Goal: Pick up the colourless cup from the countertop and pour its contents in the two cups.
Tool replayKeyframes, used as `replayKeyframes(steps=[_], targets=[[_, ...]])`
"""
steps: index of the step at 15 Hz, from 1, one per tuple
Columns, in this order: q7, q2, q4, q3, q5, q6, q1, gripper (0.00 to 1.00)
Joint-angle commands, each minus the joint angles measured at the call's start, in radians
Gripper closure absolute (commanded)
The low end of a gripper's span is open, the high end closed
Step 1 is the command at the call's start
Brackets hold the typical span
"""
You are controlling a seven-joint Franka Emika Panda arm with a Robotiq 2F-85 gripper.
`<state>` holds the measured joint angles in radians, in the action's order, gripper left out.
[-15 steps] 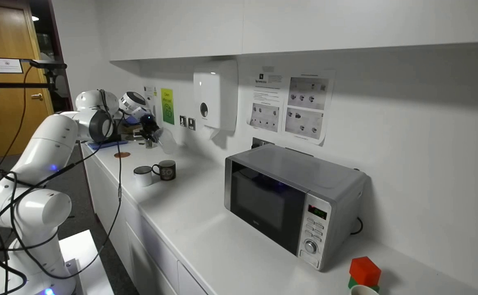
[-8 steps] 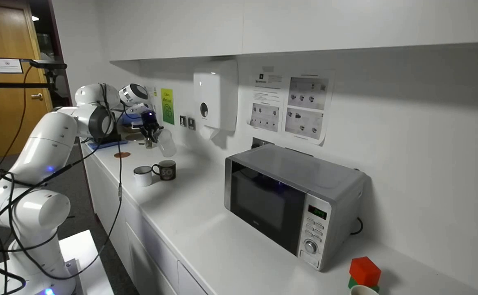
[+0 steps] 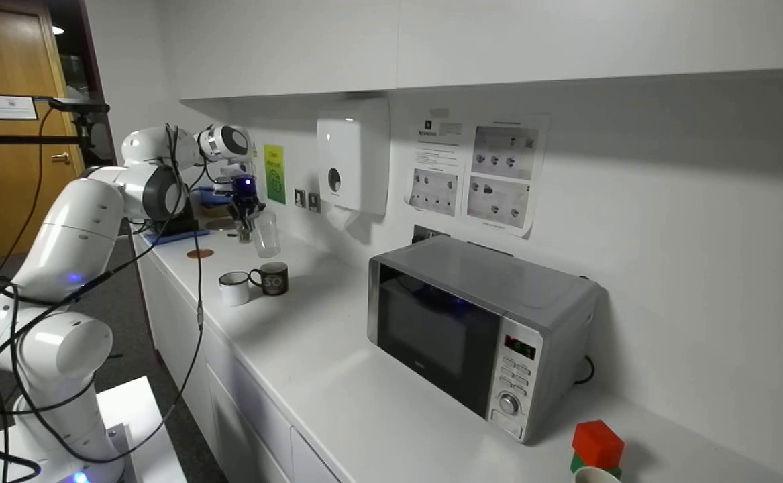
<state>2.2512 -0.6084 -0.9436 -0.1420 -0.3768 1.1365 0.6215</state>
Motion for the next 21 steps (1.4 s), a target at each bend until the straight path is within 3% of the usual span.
replayKeyframes(steps=[1, 9, 21], targets=[[0.021, 0.077, -0.102, -0.025, 0.101, 0.079, -0.039, 0.98], [0.000, 0.097, -0.171, -0.027, 0.261, 0.176, -0.041, 0.98], [-0.125, 0.157, -0.316, -0.070, 0.382, 0.355, -0.050, 0.98]])
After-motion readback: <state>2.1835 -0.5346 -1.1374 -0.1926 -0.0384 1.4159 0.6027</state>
